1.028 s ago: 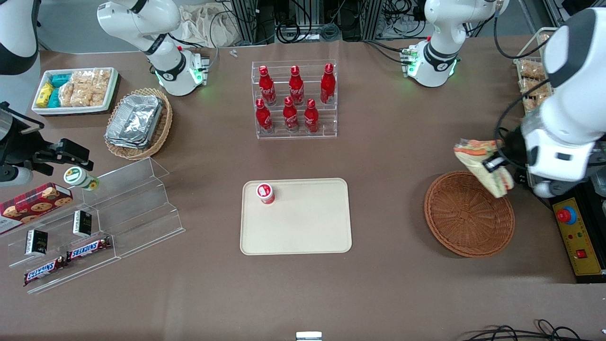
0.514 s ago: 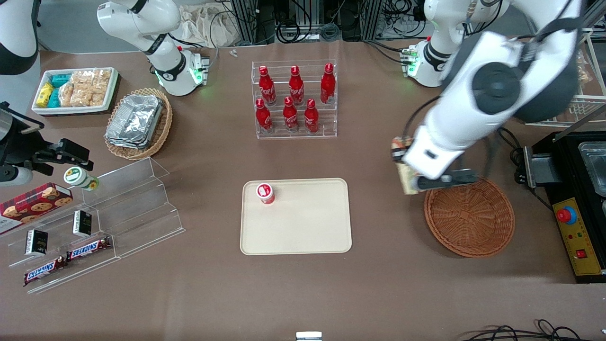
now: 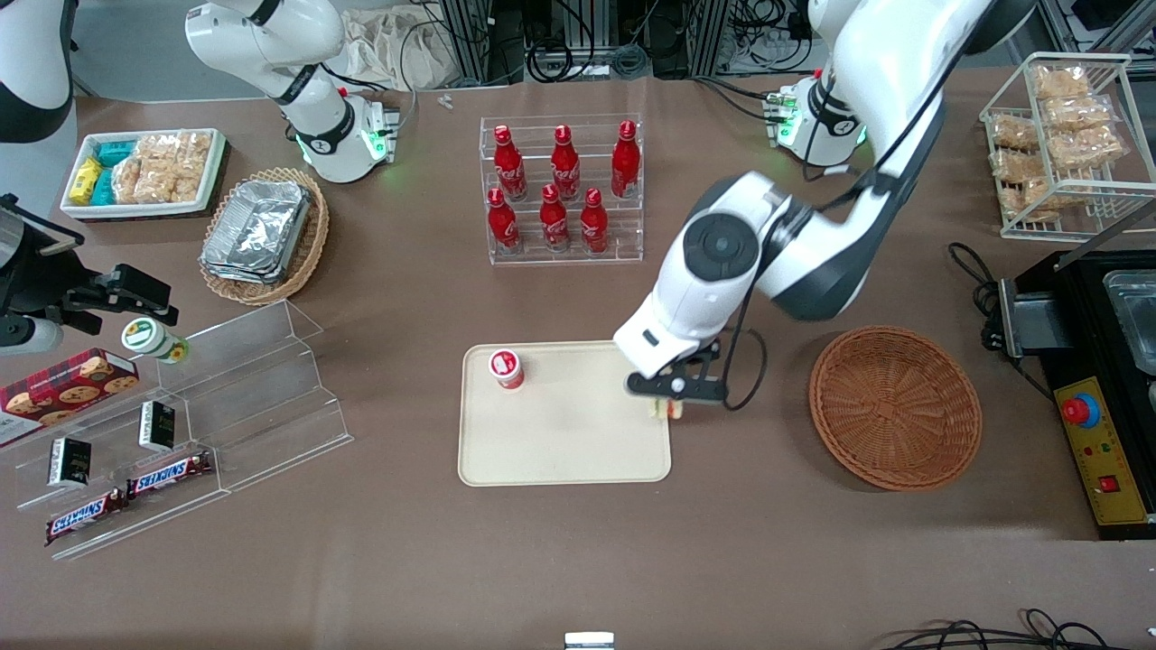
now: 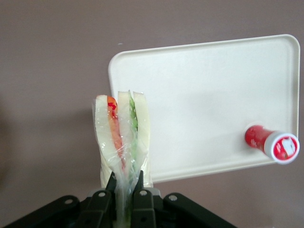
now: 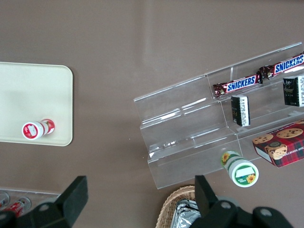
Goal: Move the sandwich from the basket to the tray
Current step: 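Carry the sandwich with the left gripper over to the white tray, then lower the sandwich onto the tray and open the left gripper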
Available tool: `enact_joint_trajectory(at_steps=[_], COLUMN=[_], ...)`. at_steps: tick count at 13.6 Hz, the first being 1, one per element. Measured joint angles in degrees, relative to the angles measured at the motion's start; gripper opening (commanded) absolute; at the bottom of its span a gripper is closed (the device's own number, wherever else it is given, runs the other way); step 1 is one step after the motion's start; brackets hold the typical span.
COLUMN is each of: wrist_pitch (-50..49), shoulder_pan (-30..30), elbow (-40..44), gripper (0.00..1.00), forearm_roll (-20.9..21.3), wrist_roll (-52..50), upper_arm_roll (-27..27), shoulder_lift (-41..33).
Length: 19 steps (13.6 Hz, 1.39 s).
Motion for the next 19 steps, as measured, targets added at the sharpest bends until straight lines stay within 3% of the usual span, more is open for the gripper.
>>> enact_joint_trajectory(at_steps=[6,7,8,9,10,14,19], wrist_pitch=[9.8,10.4,10.9,11.3,11.5,9.6,-8.3], shoulder_pan=[-0.6,-0.7,-0.8,-0.8,-0.8,-0.8,0.2], elbow=[0.1,0.1,0.1,0.1,0.1,1.3,4.3], gripper=[0.00,0.06,0.36,0.83,0.99,0.99,0.99], forearm_roll=[3.4,3.7,3.8,3.8,3.8,3.8,3.5], wrist_roll=[0.5,0.5,0.5,0.5,0.5,-1.3,-0.7], upper_arm_roll=[0.0,0.0,0.0,0.0,0.0,0.0,-0.1], shoulder_lift=[10.1,11.1,11.9,12.5,12.8,12.6,3.6])
